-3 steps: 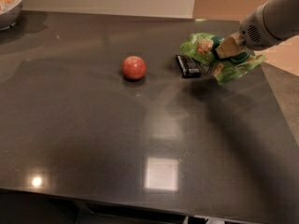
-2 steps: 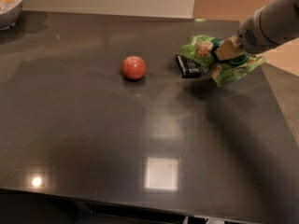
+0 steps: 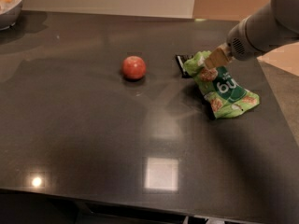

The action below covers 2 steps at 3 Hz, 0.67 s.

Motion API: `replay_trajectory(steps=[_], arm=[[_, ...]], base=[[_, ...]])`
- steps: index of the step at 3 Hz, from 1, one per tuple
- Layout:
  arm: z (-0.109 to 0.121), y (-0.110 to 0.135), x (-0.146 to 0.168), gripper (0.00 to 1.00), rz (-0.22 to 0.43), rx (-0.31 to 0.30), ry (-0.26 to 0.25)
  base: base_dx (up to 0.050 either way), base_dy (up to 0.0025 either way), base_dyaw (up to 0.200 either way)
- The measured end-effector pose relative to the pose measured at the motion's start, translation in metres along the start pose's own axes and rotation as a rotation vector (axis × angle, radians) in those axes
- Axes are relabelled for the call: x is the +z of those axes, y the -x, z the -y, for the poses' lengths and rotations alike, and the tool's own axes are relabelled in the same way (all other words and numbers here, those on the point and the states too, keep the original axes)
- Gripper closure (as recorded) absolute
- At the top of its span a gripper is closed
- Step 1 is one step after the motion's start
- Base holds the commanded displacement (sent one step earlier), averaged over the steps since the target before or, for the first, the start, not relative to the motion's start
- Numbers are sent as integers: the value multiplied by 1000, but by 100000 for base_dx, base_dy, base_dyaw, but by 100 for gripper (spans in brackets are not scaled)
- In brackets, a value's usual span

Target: Move green rice chip bag near rxbar chocolate

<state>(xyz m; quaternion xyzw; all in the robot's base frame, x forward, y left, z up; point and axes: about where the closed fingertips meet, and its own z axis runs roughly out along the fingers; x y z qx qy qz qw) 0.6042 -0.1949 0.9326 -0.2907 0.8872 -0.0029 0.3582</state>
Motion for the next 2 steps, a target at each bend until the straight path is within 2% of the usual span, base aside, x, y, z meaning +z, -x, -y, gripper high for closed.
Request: replay_trajectory(steps=[1,2], arm=[[0,0,0,0,0,-1,1],[0,0,0,0,0,-1,1]], base=[[0,0,0],[0,0,0]])
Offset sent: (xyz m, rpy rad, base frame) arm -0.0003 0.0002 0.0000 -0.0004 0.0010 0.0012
